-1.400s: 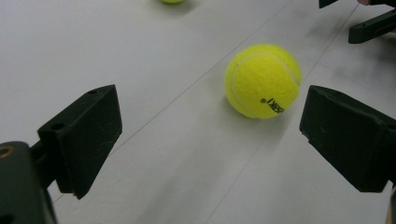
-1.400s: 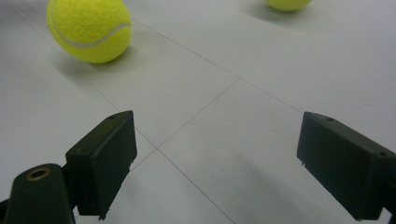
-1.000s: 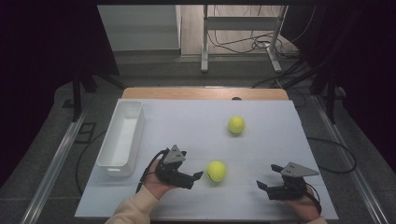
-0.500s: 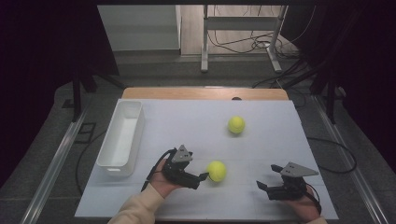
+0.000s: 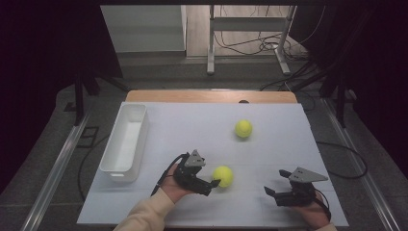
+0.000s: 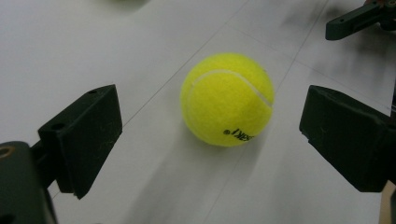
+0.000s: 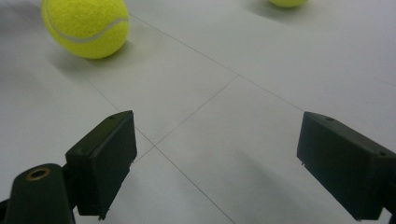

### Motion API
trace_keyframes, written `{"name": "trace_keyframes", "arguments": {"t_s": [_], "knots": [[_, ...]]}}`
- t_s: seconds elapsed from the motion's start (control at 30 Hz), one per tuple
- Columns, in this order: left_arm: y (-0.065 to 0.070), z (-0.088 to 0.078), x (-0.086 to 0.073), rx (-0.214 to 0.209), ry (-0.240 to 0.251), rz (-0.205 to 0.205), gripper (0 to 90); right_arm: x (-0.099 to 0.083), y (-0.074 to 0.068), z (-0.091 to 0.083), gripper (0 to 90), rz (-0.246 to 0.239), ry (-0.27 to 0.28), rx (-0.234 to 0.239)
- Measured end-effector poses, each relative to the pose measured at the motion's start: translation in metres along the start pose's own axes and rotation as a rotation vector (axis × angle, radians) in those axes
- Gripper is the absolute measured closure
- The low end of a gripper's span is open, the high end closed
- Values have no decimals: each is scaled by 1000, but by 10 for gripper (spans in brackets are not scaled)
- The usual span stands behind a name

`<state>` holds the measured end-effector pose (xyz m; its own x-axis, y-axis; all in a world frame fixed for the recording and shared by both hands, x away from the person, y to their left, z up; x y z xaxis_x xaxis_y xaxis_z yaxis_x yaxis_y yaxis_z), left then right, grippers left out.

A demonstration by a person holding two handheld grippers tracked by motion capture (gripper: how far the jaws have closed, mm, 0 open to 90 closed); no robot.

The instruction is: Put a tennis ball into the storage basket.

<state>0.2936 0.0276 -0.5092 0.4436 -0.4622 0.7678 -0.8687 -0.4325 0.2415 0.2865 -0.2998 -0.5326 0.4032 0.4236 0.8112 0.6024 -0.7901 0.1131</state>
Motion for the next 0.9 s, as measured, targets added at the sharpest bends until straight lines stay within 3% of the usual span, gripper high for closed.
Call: {"name": "trace_keyframes", "arguments": {"t_s": [0.57,0.9], "knots": [[1,27,9,-19,-59,20,62,0,0,0,126,0,-1,-4],[-2,44,11,-26,-96,9,60,-1,0,1,125,2,-4,-3]]}}
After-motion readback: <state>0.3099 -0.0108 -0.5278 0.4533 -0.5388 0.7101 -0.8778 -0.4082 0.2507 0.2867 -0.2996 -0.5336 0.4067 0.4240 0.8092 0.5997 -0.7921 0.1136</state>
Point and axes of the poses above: each handheld gripper's, and its own axes: z roughly forward along the jaws, x roughly out of its top, y roughly to its right, the point moved 3 cm from there along z, roughly forward along the jaws, and after that the axes turned 11 degrees about -x, right-handed, at the moved point
